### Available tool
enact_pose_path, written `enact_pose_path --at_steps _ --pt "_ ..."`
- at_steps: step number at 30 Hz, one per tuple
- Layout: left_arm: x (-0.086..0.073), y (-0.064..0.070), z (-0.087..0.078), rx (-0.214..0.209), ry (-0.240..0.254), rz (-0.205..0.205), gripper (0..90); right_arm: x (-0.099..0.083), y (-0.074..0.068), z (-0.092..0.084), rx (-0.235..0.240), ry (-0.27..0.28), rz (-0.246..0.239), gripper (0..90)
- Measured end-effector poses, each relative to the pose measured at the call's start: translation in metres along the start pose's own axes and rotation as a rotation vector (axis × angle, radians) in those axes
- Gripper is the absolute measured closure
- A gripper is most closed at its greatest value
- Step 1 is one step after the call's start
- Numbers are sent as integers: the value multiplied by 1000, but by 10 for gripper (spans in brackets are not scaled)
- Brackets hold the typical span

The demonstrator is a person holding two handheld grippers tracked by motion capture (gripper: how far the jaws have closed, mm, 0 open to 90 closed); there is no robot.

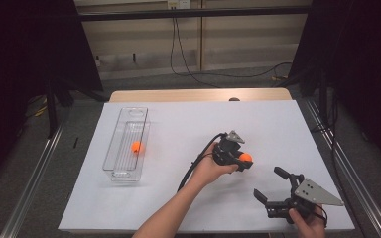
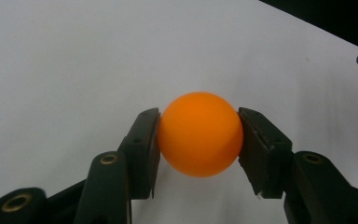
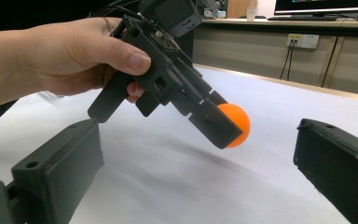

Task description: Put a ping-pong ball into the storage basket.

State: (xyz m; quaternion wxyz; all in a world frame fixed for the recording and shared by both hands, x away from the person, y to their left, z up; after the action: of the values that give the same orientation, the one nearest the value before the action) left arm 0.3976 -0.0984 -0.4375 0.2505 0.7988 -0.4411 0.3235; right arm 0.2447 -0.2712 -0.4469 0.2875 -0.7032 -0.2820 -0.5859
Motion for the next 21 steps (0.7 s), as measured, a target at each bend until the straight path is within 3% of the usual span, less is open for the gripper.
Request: enact_pose_path --at_steps 21 --pt "-11 -11 -15 15 -6 -8 510 0 0 0 -1 0 0 7"
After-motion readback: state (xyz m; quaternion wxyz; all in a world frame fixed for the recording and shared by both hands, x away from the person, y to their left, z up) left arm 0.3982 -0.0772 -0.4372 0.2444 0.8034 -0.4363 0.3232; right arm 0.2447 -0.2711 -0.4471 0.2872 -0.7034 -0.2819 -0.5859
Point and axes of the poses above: each handheld gripper's, and its own axes: z roughly forward along the jaws, x roughly out of its top, y roughly to its right, the point moved 2 cm from there along z, roughly forward along the jaws, and after that the axes turned 11 degrees about x, right-handed, at the moved point
